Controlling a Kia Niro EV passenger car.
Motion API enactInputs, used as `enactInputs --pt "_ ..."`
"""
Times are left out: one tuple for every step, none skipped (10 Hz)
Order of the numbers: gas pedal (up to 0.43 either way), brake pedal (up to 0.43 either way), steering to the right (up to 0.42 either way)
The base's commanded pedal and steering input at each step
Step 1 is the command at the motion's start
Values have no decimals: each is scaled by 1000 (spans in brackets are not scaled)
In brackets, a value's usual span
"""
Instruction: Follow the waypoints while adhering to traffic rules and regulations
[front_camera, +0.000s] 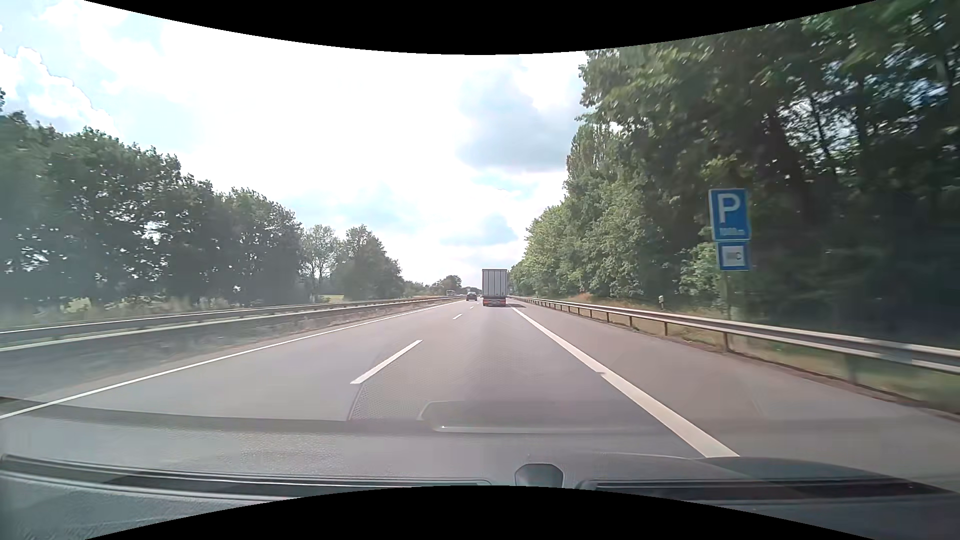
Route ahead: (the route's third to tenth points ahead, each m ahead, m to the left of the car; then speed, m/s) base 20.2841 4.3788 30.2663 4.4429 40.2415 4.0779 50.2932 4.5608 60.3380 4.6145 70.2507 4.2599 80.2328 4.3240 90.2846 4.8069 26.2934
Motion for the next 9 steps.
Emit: enactInputs --pt "319 0 -3" --pt "319 0 -4" --pt "319 0 -5" --pt "319 0 -6" --pt "319 0 -6" --pt "339 0 -6" --pt "339 0 -6" --pt "339 0 -6" --pt "350 0 -6"
